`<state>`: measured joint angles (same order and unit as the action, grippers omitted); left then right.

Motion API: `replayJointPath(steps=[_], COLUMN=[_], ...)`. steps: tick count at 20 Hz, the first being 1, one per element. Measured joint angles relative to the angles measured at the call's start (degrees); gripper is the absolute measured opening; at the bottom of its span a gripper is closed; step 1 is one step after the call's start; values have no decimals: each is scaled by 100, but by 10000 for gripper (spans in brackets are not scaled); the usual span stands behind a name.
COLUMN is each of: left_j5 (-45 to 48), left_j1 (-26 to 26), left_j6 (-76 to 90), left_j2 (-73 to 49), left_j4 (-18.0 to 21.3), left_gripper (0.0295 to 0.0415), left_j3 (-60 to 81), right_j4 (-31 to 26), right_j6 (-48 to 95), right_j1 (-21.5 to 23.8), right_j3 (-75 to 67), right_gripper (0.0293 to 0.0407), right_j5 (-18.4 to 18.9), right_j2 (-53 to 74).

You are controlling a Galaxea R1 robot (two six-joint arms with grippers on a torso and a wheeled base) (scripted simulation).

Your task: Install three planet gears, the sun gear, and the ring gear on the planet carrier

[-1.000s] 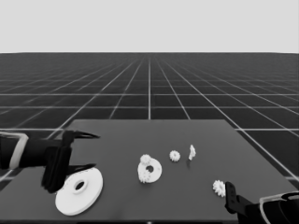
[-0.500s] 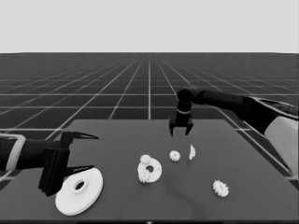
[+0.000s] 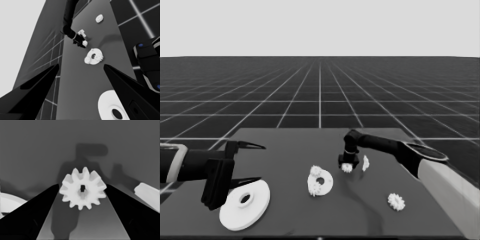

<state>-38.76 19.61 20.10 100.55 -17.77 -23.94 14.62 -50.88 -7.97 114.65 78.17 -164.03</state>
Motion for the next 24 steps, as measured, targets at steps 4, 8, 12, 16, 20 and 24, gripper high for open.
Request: replayJointPath(steps=[4, 8, 12, 16, 20, 24], left_j5=[0, 0, 0, 0, 0, 0], left_j1=[0, 0, 0, 0, 0, 0], left_j6=[0, 0, 0, 0, 0, 0], left_j2=[0, 0, 0, 0, 0, 0], left_j4=[0, 0, 0, 0, 0, 0], left_gripper=[385, 385, 385, 385, 385, 385], left_j3=[0, 0, 0, 0, 0, 0], right_j4=[7, 11, -443, -1433, -1551, -1606], right_j6=[14, 15, -571, -636, -574, -2455], right_j1=[2, 2, 513, 1882, 2010, 2041], right_j3=[29, 36, -1164, -1306, -1192, -2645], right_gripper=[311, 312, 312, 312, 312, 312], right_j5=[-14, -18, 639, 1207, 1272, 1233], right_j2=[-14, -17, 464, 513, 467, 28])
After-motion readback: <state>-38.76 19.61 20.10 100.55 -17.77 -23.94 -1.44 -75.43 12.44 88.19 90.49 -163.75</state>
